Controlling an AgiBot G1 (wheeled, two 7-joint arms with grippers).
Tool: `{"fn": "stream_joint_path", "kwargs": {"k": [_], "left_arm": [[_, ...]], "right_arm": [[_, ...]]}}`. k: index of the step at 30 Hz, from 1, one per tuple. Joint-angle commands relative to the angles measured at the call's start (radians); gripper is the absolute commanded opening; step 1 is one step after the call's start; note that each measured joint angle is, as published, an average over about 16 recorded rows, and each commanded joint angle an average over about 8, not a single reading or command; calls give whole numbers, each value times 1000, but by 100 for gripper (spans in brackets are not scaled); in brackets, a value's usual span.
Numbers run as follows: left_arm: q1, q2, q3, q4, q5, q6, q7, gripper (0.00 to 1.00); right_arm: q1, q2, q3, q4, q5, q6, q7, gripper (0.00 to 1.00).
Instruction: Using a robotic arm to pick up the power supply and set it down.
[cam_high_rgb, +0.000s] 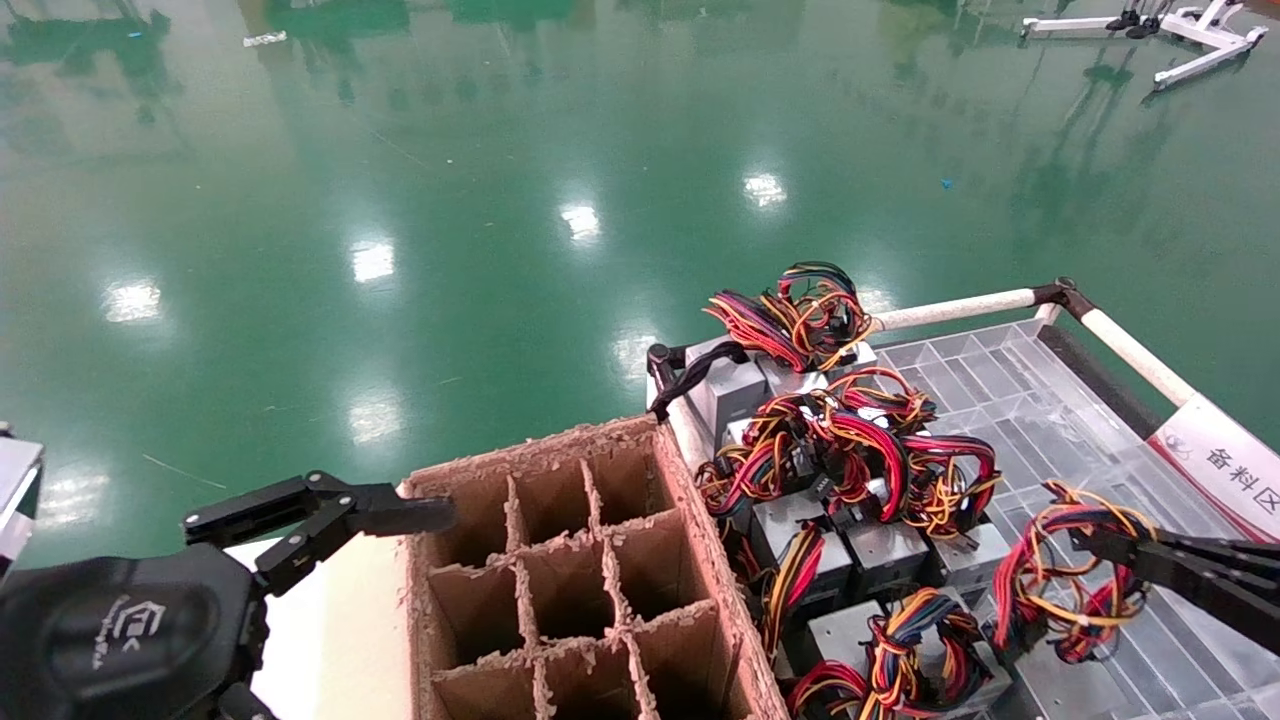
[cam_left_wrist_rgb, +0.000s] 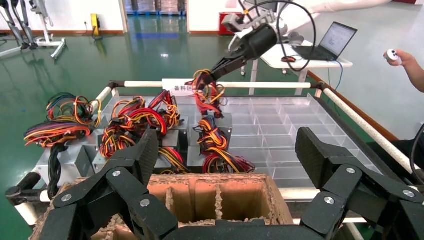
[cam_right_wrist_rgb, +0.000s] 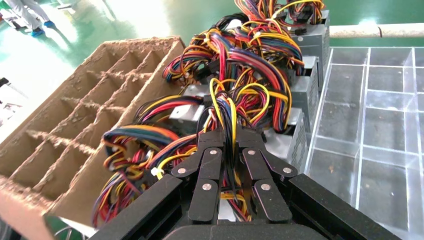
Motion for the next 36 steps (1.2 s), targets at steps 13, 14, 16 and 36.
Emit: {"fn": "stream_joint_path", "kwargs": {"k": [13, 14, 16, 36], "left_arm": [[0, 0, 0, 0, 0, 0, 0, 100], [0, 0, 0, 0, 0, 0, 0, 100], [0, 0, 0, 0, 0, 0, 0, 100], [0, 0, 0, 0, 0, 0, 0, 100]], "right_arm": [[0, -18, 1, -14, 5, 3, -2, 100], [0, -17, 1, -14, 5, 3, -2, 100], [0, -16, 1, -12, 5, 3, -2, 100], [21, 20, 87, 140, -2, 2, 21, 100]]}}
